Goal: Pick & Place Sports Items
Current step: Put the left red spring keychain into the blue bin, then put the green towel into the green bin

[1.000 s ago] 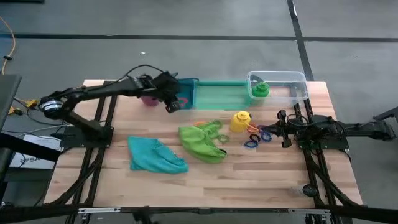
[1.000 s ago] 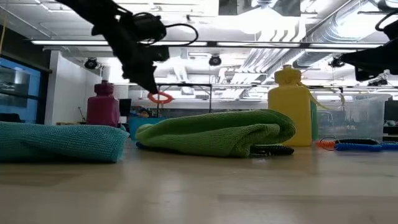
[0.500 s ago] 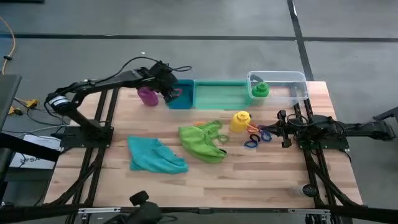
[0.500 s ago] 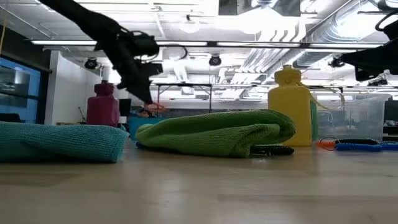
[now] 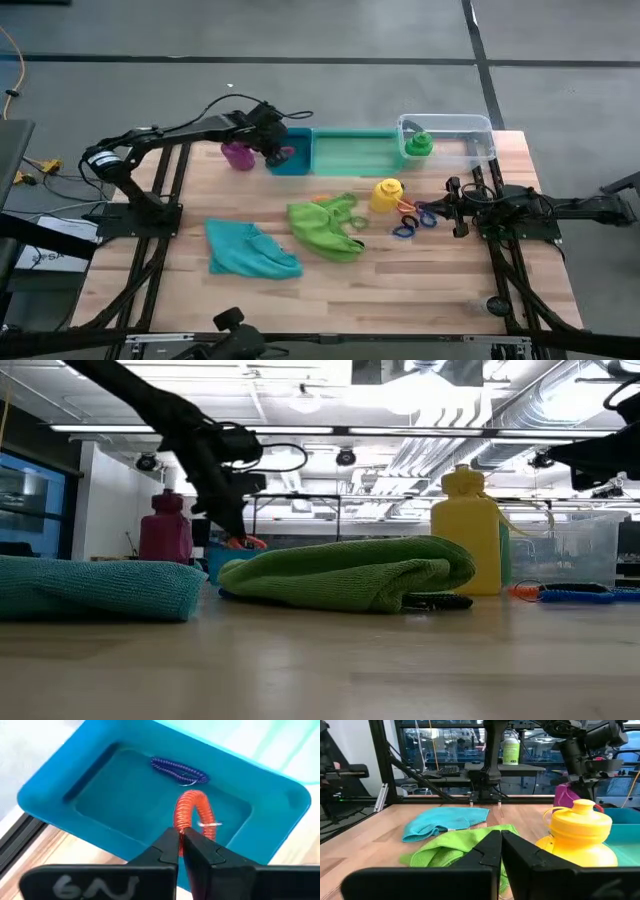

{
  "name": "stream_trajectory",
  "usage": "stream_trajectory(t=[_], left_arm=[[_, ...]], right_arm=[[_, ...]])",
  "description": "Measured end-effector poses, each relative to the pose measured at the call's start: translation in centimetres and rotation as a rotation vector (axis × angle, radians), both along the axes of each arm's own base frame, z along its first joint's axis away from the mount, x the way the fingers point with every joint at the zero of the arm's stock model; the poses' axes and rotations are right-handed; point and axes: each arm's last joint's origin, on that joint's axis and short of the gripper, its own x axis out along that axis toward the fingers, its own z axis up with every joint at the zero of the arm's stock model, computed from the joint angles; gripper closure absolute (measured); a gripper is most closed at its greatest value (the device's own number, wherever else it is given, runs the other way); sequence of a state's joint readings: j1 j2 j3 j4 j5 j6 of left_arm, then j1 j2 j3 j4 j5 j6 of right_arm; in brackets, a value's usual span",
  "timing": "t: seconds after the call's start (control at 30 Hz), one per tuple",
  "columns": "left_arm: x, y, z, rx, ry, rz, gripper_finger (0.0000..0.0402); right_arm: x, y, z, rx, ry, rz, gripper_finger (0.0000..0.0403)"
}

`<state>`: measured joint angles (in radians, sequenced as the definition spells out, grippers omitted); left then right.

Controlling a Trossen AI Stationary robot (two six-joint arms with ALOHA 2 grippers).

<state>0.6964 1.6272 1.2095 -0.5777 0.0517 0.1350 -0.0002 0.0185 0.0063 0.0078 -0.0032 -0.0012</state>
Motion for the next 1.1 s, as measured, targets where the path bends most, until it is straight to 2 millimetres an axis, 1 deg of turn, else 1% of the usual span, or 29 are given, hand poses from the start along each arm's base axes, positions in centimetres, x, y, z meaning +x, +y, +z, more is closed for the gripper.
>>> stream_trajectory(t=[0.23,0.37,0.5,0.6,0.9,1.0,1.1], left_arm=[[0.0,-0.1,0.0,-0.021,-0.012,0.024,0.0401],[0.1,-0.6,0.4,-0.028,-0.028,-0.003,0.0401],[0.3,-1.4,1.1,0.013,-0.027,-0.069,0.0394],[0.4,-2.0,1.8,0.041,-0.034,-0.105,0.0365],[0.2,-3.0,3.0,0.194,0.04,-0.087,0.0249],[0.1,-3.5,3.5,0.218,0.038,-0.063,0.0221],[-0.1,-4.4,4.6,0.214,-0.014,-0.032,0.0204]], right_arm=[[0.0,0.0,0.0,0.0,0.0,0.0,0.0403],[0.0,0.0,0.0,0.0,0.0,0.0,0.0403],[0.0,0.0,0.0,0.0,0.0,0.0,0.0403],[0.0,0.0,0.0,0.0,0.0,0.0,0.0403],[0.0,0.0,0.0,0.0,0.0,0.0,0.0402],[0.0,0.0,0.0,0.0,0.0,0.0,0.0402],[0.0,0.0,0.0,0.0,0.0,0.0,0.0402]])
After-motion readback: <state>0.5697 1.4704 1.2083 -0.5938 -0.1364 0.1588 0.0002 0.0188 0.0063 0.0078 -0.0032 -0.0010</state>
